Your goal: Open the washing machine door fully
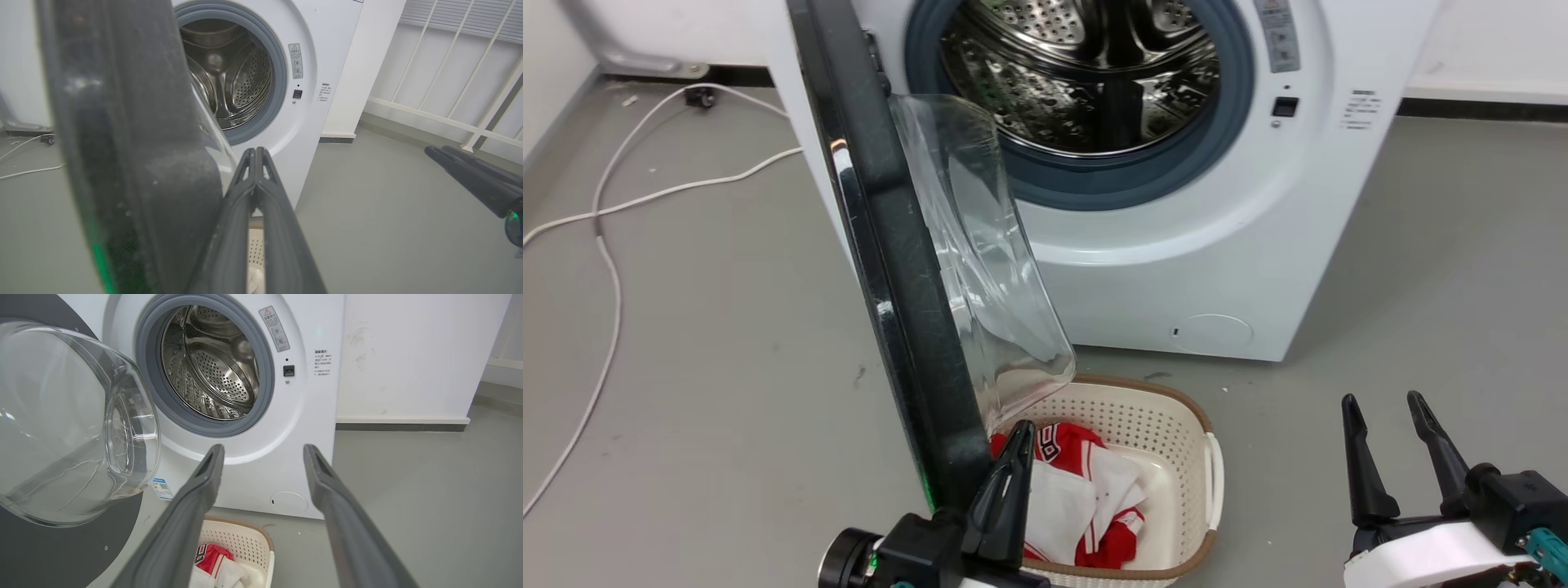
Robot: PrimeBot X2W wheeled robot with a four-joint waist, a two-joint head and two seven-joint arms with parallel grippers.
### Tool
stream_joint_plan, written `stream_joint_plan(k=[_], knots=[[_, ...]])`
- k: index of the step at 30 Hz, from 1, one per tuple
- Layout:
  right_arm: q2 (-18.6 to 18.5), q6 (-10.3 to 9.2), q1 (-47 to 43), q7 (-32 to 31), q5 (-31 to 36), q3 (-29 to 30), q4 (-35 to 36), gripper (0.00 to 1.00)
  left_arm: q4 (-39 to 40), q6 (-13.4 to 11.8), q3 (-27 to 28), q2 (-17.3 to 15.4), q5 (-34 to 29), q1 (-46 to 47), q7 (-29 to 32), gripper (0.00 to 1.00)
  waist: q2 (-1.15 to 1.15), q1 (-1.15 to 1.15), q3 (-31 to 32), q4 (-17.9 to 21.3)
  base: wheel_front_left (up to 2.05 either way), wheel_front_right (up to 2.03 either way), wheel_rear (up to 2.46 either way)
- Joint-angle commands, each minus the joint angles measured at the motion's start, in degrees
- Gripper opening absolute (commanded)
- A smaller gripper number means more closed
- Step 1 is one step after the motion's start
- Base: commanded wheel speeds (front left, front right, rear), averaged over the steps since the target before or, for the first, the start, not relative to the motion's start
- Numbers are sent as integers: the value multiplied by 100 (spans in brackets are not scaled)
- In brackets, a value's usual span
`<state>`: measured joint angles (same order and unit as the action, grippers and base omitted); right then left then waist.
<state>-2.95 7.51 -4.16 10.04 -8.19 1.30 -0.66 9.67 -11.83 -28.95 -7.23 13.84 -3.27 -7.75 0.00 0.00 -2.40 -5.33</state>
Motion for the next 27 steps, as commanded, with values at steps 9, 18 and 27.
stream_joint_plan(k=[9, 18, 27], knots=[[15, -4, -124, -48, -7, 32, 67, 100, 292, -326, 281, -246, 7, -431, 77, 0, 0, 0, 23, -746, 0, 0, 0], [15, -4, -80, -92, 5, 16, 114, 100, 234, -607, 916, -509, 168, -529, -42, 0, 0, 0, -42, -998, 0, 0, 0], [15, -4, 28, -143, 48, 29, 166, 100, -49, -753, 1807, -805, 503, -305, -341, 0, 0, 0, -191, -981, 0, 0, 0]])
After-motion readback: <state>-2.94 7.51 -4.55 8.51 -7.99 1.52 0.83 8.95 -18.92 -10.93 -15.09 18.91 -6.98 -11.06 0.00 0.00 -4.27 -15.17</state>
